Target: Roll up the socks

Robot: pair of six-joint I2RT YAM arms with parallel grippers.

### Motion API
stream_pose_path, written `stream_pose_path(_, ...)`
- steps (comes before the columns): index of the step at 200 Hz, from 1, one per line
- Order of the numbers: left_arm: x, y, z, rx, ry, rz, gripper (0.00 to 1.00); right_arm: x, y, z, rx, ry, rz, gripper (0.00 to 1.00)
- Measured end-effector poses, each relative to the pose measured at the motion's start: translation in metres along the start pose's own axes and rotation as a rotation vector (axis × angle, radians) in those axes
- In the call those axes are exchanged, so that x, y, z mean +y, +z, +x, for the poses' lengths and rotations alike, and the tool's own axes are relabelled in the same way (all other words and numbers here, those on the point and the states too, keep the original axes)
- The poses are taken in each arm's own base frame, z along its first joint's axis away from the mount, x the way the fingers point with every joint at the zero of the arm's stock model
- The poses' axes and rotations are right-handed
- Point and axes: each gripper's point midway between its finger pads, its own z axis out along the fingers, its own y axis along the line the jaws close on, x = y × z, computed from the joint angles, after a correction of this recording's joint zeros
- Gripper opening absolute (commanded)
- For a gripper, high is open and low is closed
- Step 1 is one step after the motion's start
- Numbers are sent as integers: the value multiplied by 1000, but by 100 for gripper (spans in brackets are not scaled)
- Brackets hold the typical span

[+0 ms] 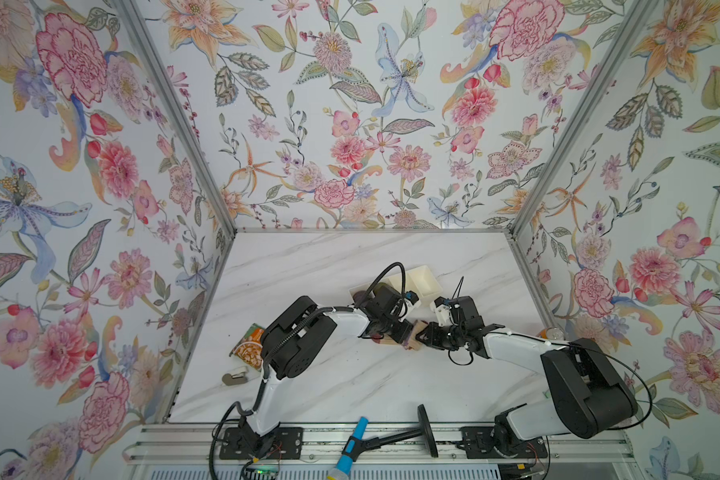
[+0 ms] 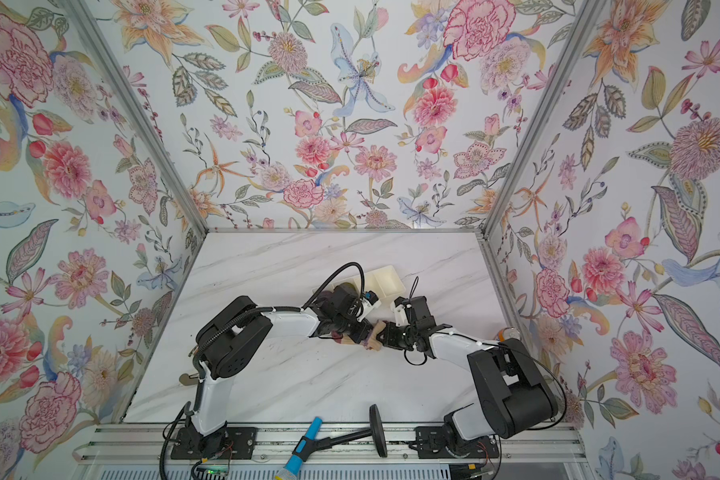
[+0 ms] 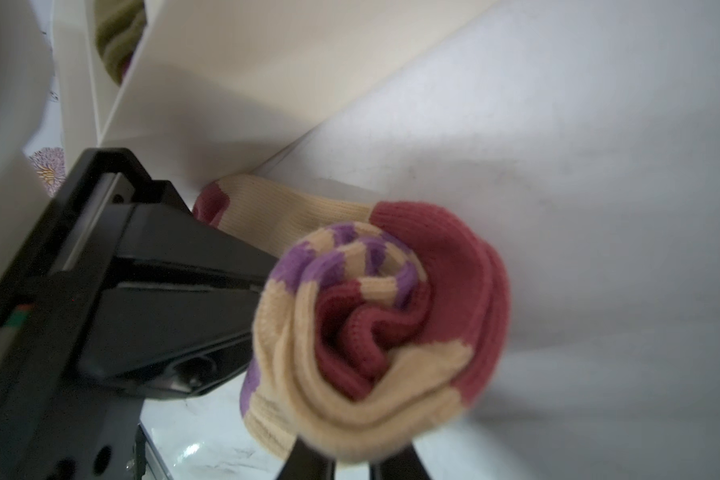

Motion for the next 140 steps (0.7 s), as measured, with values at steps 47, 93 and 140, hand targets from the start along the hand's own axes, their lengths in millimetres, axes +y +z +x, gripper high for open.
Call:
stream_pose_path(47,8,-14,7,44,-10,-47,10,-3,-4,4,43,-22,50,0)
stream_pose_path(93,30,-39,10,70,-32,-143,10,-8,-10,9,70,-31,99,0)
stream_pose_path(140,16,-62,-15,-2,-4,-136,10,-8,-12,11,87,-40,119,0)
